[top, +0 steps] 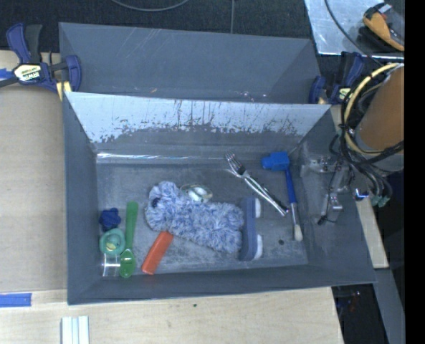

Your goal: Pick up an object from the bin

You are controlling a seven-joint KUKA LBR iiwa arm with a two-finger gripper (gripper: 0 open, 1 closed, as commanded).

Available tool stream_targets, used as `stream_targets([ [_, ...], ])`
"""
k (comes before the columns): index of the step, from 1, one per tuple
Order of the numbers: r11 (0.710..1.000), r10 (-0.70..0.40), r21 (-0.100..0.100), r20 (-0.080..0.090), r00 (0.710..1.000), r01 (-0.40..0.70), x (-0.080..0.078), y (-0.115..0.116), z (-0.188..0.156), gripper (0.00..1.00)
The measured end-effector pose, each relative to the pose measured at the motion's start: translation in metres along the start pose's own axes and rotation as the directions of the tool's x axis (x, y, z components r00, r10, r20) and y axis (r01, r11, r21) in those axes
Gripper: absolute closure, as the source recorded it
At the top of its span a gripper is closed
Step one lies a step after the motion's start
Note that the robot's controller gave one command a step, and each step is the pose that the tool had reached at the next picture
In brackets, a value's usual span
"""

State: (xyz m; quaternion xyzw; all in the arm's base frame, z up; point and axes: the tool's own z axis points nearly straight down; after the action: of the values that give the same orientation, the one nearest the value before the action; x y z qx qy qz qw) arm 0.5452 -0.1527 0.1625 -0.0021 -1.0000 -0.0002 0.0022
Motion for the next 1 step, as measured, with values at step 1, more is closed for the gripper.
stream_targets([
  [1, 1.0, -0.005, 0.002, 0.008, 1.0, 0.005, -0.0019, 0.0009, -0.005, 0.0],
])
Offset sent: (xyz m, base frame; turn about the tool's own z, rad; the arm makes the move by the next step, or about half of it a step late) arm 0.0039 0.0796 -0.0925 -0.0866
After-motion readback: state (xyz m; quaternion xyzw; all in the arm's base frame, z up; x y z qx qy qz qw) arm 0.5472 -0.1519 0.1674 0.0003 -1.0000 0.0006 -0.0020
